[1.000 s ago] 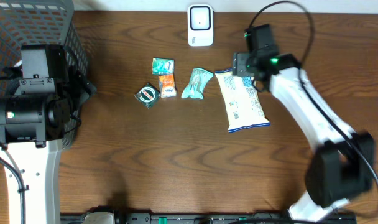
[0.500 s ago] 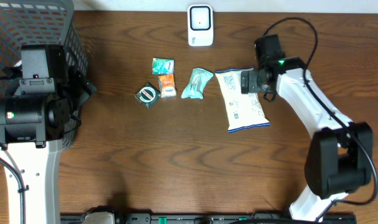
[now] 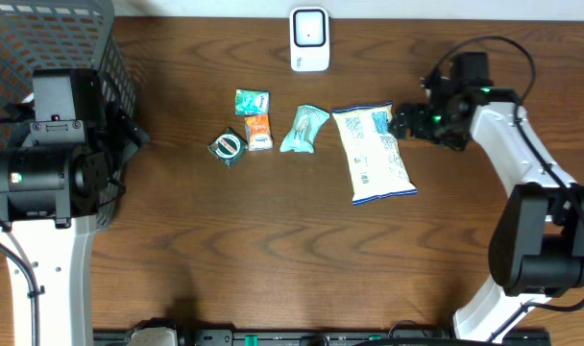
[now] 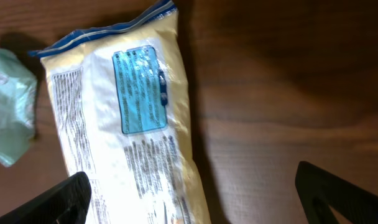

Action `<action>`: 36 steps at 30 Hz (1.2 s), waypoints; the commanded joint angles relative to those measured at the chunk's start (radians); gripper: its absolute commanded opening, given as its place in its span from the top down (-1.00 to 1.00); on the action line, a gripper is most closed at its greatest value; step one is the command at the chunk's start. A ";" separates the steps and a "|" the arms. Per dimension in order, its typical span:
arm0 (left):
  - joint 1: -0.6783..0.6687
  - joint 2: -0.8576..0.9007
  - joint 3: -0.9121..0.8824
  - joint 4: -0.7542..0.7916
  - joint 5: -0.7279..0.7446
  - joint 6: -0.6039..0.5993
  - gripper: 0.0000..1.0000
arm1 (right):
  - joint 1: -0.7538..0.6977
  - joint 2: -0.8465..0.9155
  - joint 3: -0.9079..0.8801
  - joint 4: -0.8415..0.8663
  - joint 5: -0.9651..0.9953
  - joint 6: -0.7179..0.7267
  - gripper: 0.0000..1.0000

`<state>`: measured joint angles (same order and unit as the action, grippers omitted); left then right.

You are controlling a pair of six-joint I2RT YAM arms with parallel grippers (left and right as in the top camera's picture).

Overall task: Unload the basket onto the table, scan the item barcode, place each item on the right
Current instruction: 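Reach the right gripper to the chip bag's top edge and grasp it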

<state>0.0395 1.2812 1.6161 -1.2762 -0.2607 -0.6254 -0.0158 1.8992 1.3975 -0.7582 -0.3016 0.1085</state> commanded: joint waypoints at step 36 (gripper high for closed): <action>0.007 0.000 0.005 -0.003 -0.010 -0.005 -0.96 | -0.016 0.282 -0.097 -0.009 -0.381 -0.274 0.09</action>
<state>0.0395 1.2812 1.6161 -1.2766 -0.2607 -0.6254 -0.0490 2.1288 1.3441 -0.7826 -0.7956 -0.1562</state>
